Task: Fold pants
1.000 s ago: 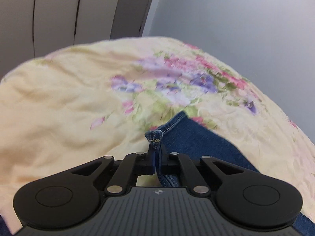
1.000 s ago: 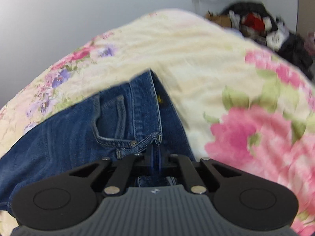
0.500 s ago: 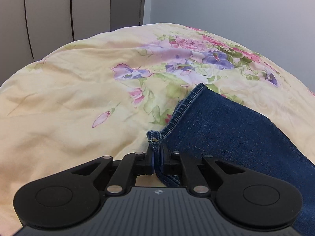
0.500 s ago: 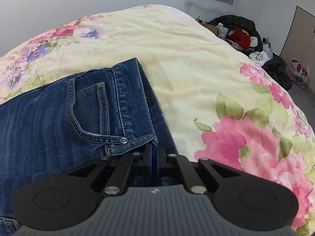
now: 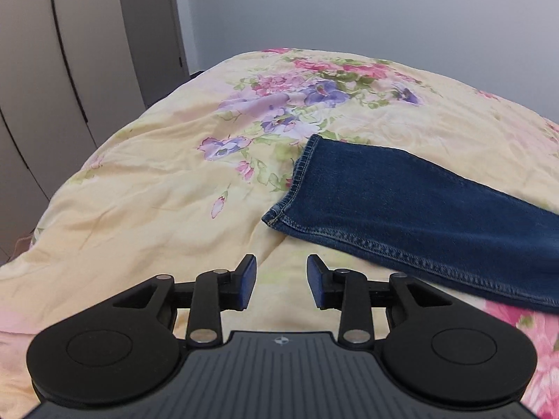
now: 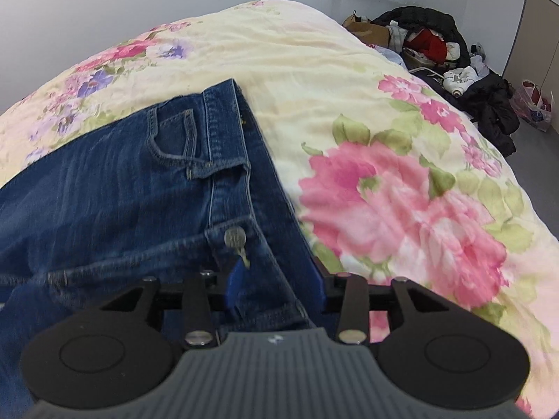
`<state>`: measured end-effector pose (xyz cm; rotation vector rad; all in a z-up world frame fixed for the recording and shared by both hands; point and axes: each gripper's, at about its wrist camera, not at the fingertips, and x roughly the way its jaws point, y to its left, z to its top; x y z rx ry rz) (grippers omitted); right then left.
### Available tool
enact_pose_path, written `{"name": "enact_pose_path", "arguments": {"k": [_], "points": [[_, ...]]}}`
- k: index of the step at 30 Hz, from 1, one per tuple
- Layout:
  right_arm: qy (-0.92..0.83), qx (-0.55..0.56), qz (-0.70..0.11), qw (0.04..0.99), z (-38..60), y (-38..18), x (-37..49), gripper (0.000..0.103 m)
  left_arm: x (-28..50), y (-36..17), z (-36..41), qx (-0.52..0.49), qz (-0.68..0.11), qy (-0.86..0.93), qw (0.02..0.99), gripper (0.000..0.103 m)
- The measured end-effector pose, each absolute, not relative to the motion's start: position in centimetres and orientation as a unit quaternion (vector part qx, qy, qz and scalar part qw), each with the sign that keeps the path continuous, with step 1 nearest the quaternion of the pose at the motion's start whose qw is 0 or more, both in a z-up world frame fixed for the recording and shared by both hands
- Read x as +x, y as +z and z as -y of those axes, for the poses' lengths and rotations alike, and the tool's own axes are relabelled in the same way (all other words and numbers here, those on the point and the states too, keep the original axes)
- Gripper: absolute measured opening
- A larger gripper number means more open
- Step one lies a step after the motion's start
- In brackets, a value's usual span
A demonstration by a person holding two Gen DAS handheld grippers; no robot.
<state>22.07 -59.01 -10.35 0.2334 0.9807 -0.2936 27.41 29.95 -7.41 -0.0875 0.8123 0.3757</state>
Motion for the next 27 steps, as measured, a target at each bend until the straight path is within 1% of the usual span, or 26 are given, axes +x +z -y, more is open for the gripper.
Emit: {"name": "enact_pose_path", "arguments": {"k": [3, 4, 6, 9, 10, 14, 15, 16, 17, 18, 19, 21, 23, 24, 25, 26, 27], "points": [[-0.137, 0.107, -0.470, 0.865, 59.2, -10.1, 19.1, 0.037, 24.9, -5.7, -29.4, -0.029, -0.392, 0.166, 0.904, 0.043], [-0.137, 0.107, -0.473, 0.864, 59.4, -10.2, 18.2, 0.037, 24.1, -5.3, -29.2, -0.027, -0.396, 0.160, 0.904, 0.045], [-0.139, 0.113, -0.477, 0.860, 60.1, -10.5, 16.7, 0.038, 22.7, -4.8, -28.9, -0.015, -0.404, 0.150, 0.902, 0.045], [-0.133, 0.138, -0.471, 0.861, 61.7, -11.1, 14.5, 0.046, 20.6, -4.9, -28.1, 0.008, -0.421, 0.146, 0.895, 0.045], [-0.129, 0.153, -0.467, 0.861, 62.2, -11.4, 13.9, 0.047, 19.9, -5.1, -27.8, 0.011, -0.428, 0.145, 0.892, 0.045], [-0.112, 0.200, -0.458, 0.859, 63.2, -12.2, 13.1, 0.045, 17.2, -5.9, -27.1, 0.018, -0.447, 0.145, 0.883, 0.045], [-0.106, 0.202, -0.454, 0.861, 63.2, -12.1, 12.9, 0.035, 16.7, -6.0, -26.9, 0.021, -0.448, 0.147, 0.881, 0.045], [-0.102, 0.200, -0.452, 0.863, 63.2, -11.9, 12.7, 0.021, 16.2, -6.2, -26.8, 0.021, -0.451, 0.149, 0.880, 0.045], [-0.101, 0.191, -0.451, 0.866, 63.2, -11.7, 12.5, 0.014, 15.7, -6.3, -26.7, 0.021, -0.453, 0.152, 0.878, 0.045], [-0.092, 0.192, -0.450, 0.867, 63.3, -11.5, 12.3, 0.003, 15.3, -6.4, -26.7, 0.019, -0.455, 0.156, 0.876, 0.045], [-0.076, 0.205, -0.448, 0.867, 63.6, -11.3, 12.1, 0.000, 14.8, -6.6, -26.8, 0.016, -0.457, 0.159, 0.875, 0.045], [-0.061, 0.202, -0.445, 0.871, 63.7, -10.7, 11.8, 0.000, 14.2, -6.8, -27.0, 0.012, -0.461, 0.167, 0.872, 0.045], [-0.032, 0.213, -0.457, 0.863, 64.0, -10.6, 12.0, 0.008, 13.7, -7.1, -27.1, 0.007, -0.463, 0.174, 0.869, 0.045], [-0.020, 0.225, -0.468, 0.854, 64.2, -10.9, 12.2, 0.019, 13.6, -7.2, -27.2, 0.005, -0.465, 0.177, 0.868, 0.045], [-0.021, 0.227, -0.474, 0.850, 64.4, -11.2, 12.3, 0.027, 13.4, -7.3, -27.1, 0.003, -0.466, 0.180, 0.866, 0.045], [-0.027, 0.220, -0.479, 0.849, 64.3, -11.3, 12.5, 0.027, 13.2, -7.4, -27.1, 0.002, -0.467, 0.182, 0.866, 0.045], [-0.034, 0.212, -0.484, 0.849, 64.2, -11.6, 12.7, 0.024, 13.0, -7.3, -27.1, 0.001, -0.467, 0.184, 0.865, 0.045]]}}
